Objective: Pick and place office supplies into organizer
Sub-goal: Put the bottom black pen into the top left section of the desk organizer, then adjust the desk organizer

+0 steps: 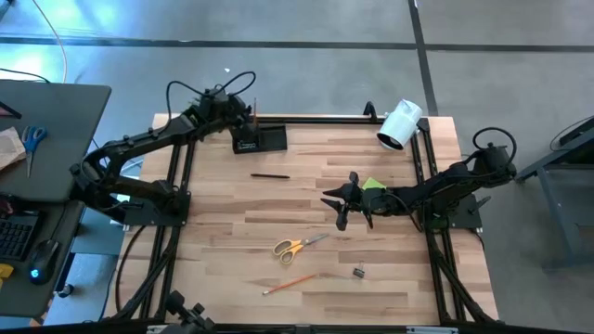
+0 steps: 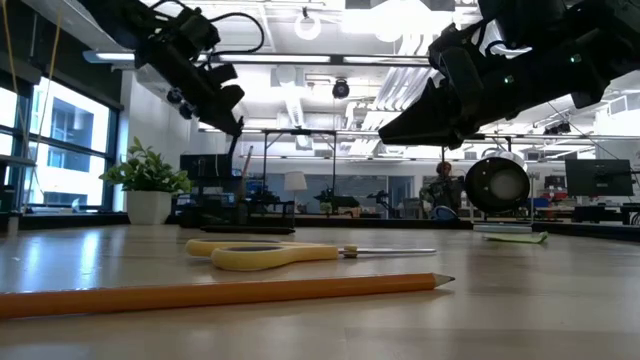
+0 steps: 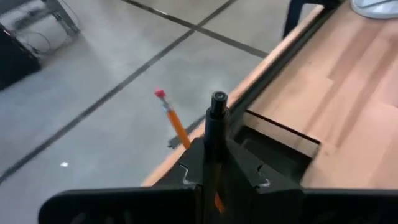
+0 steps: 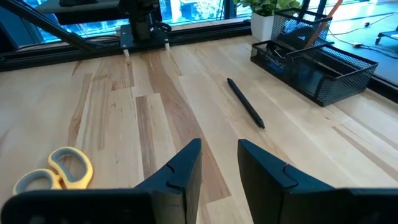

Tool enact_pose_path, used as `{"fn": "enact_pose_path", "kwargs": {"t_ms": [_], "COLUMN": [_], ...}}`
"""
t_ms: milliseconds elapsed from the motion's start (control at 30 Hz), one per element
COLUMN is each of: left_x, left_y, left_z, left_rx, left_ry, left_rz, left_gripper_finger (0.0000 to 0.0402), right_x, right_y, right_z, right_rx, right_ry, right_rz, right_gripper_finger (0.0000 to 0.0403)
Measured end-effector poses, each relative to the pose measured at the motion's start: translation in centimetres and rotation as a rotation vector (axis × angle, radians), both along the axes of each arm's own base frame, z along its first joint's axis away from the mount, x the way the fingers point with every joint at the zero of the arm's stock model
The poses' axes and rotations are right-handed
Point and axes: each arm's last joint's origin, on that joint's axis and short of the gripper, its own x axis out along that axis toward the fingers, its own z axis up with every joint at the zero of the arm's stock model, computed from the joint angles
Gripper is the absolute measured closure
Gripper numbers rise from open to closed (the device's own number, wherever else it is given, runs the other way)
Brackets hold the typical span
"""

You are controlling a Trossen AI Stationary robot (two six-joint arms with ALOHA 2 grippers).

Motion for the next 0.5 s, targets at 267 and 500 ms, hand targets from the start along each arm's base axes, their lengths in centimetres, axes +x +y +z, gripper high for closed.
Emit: {"fn": "enact_pose_path", "kwargs": {"t_ms": [267, 500], "left_x": [0.3, 0.5], "left_y": [0.5, 1.0], "left_z": [-1.7, -2.7], "left_rx": [-0.093, -0.093], "left_ry": [0.023, 0.078], "left_rz": [0.043, 0.103], "left_gripper_finger": [0.0326, 0.0261], "right_x": [0.1, 0.2], "right_y": [-0.7, -1.1], "right_z": [0.0, 0.0], "right_rx": [-0.017, -0.008], "right_ry": [0.004, 0.005], "right_rz": [-0.021, -0.002], "right_gripper_finger": [0.0304, 0.0304]}}
